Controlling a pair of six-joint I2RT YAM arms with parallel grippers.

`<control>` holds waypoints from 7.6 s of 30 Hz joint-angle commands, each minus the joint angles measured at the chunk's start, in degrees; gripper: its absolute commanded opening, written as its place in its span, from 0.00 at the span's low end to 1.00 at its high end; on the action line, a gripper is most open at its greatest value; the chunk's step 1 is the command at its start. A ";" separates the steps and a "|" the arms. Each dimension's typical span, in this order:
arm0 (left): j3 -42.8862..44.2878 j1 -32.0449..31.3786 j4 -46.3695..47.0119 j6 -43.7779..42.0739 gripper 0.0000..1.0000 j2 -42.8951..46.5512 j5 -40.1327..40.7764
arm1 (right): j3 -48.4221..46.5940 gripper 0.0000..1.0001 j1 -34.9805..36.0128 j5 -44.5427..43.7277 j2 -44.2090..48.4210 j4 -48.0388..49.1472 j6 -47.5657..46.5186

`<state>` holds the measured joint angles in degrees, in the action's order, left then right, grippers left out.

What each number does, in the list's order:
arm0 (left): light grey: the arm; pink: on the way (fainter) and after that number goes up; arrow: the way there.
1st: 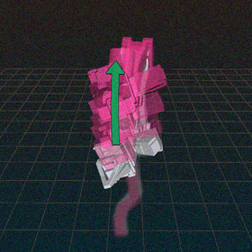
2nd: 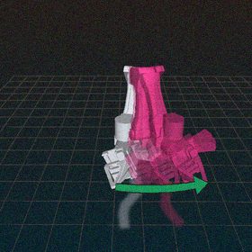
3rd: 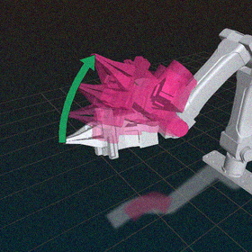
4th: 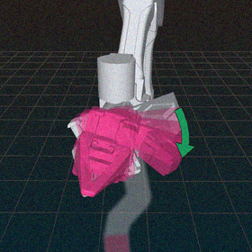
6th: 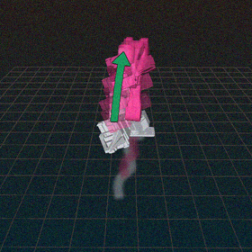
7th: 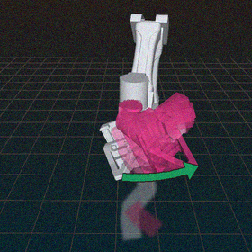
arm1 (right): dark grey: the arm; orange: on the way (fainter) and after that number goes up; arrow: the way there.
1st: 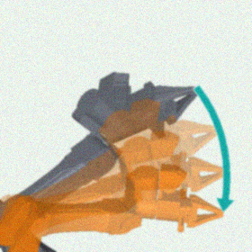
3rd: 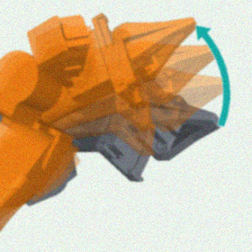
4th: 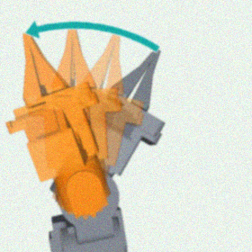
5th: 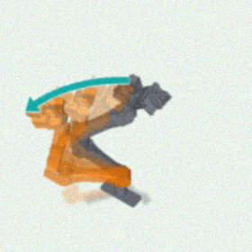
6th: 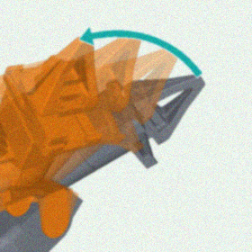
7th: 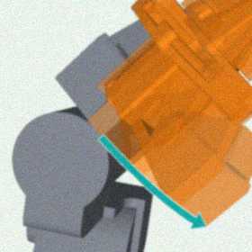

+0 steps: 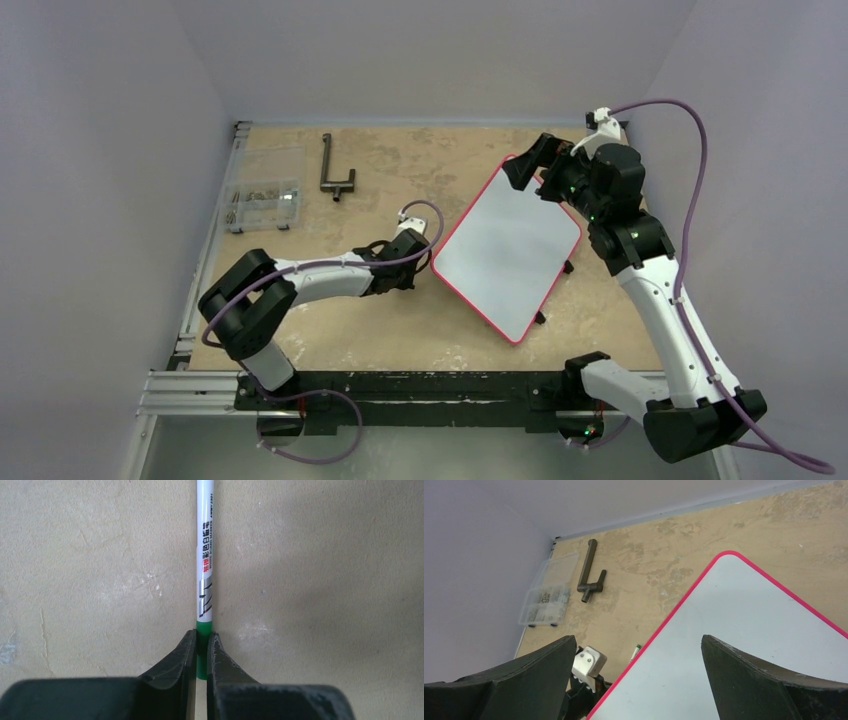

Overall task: Write a sentence on the whiteboard
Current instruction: Open the whiteboard marker at the center of the board, then place the pen cap at the center of the board.

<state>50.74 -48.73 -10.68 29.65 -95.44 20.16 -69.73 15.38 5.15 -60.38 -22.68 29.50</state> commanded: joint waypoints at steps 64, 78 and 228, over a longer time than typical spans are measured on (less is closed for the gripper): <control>22.82 1.47 -29.92 -37.77 0.00 42.34 -29.52 | -6.36 0.35 25.93 43.58 -19.39 20.59 11.77; 21.86 0.92 -30.56 -38.73 0.00 43.18 -31.15 | -5.94 0.42 25.90 41.71 -18.95 22.34 13.21; -7.16 2.89 -24.84 2.63 0.00 37.84 -3.16 | 2.10 0.00 10.54 21.73 2.68 4.19 -5.92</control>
<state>47.37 -47.27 -41.56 22.46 -55.86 14.79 -69.58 25.87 33.32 -60.77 -19.92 25.32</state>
